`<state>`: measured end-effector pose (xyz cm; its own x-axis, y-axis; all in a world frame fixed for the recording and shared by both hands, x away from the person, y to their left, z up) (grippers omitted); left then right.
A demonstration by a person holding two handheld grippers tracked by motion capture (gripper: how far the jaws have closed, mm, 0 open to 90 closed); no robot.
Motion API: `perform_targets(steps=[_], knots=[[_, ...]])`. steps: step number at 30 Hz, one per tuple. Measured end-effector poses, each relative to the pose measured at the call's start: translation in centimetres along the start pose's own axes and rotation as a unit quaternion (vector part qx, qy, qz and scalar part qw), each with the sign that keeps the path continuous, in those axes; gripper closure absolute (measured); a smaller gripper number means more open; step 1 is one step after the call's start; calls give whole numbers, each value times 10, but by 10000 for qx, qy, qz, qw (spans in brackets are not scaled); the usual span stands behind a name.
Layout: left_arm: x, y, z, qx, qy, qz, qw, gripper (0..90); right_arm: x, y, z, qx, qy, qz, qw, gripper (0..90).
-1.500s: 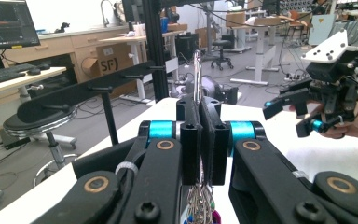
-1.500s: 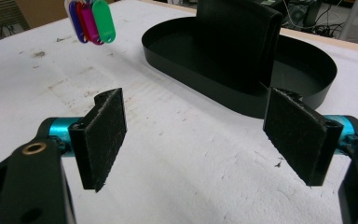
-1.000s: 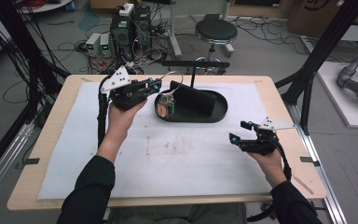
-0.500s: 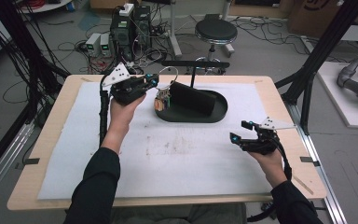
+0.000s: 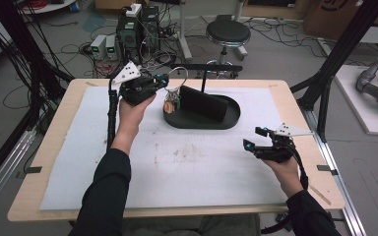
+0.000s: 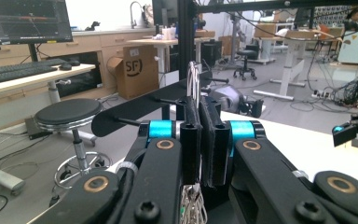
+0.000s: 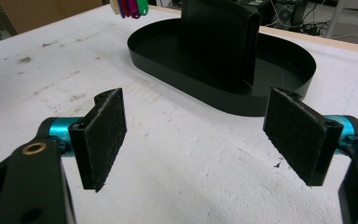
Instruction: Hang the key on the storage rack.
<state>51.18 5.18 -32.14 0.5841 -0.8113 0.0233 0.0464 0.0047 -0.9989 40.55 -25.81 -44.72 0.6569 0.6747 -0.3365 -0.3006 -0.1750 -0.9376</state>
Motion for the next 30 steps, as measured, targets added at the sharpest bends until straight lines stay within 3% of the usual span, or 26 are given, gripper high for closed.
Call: perform_targets(steps=[13,18,30], knots=[[12,21,14,-296,-121,173,9993,866,1,1,0,-1,-4,40,10000,217],[15,29,20,-412,-257,223,9986,865,1,2,0,5,0,47,10000,217],[20,42,29,-560,-363,326,9972,864,-1,2,-2,-13,59,45,10000,218]])
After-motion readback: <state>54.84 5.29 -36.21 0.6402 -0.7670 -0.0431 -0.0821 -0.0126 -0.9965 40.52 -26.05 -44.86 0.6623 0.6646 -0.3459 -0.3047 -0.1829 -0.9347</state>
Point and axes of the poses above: each handheld gripper's, and its own axes: x roughly forward along the jaws, y roughly out of its underside, z roughly to its left, the point moved 10 cm from there along x, roughly forward along the jaws, and after that the axes turned 3 degrees about -z, right-handed, at the moved point
